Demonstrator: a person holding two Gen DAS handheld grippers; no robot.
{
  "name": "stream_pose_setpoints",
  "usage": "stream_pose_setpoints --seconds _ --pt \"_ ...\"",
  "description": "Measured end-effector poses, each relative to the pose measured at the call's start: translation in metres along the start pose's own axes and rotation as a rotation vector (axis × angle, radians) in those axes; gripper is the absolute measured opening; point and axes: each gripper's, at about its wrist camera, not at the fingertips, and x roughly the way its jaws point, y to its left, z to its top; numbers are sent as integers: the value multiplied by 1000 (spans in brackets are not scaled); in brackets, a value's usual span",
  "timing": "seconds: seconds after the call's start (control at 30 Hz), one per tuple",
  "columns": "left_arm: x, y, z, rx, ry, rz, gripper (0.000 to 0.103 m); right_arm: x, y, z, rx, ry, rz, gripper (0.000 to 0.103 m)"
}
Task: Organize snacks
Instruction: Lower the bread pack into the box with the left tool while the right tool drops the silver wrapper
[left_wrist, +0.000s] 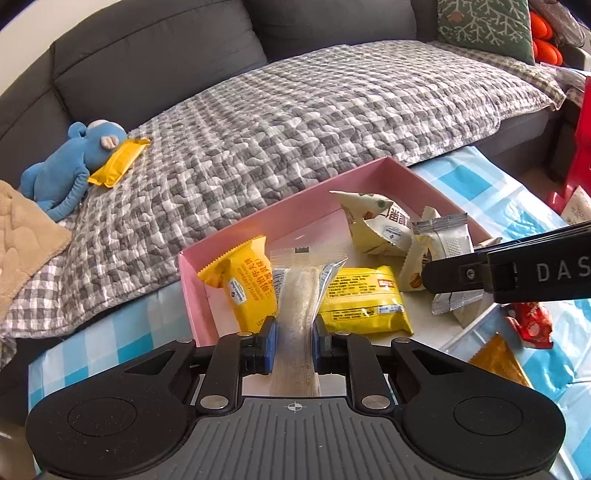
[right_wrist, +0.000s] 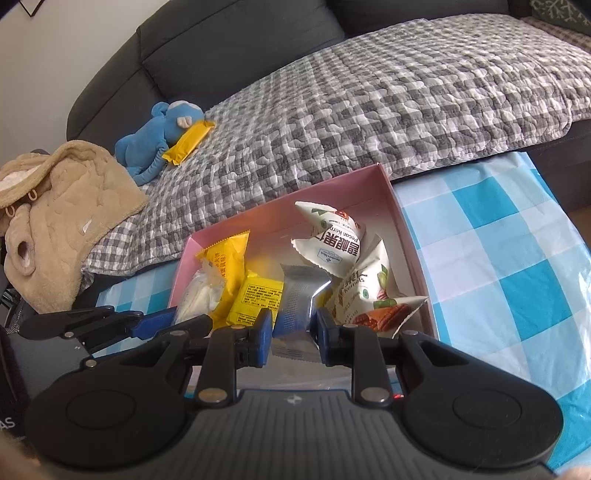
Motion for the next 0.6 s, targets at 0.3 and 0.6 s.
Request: stream_pose_setpoints --seconds 0.3,0.6 --pt "6 6 -4 -42 -22 -33 31 -3 -2 3 29 -24 -4 54" --pt "-14 2 -10 -37 -31 -56 62 -19 -2 -1 45 -35 -26 66"
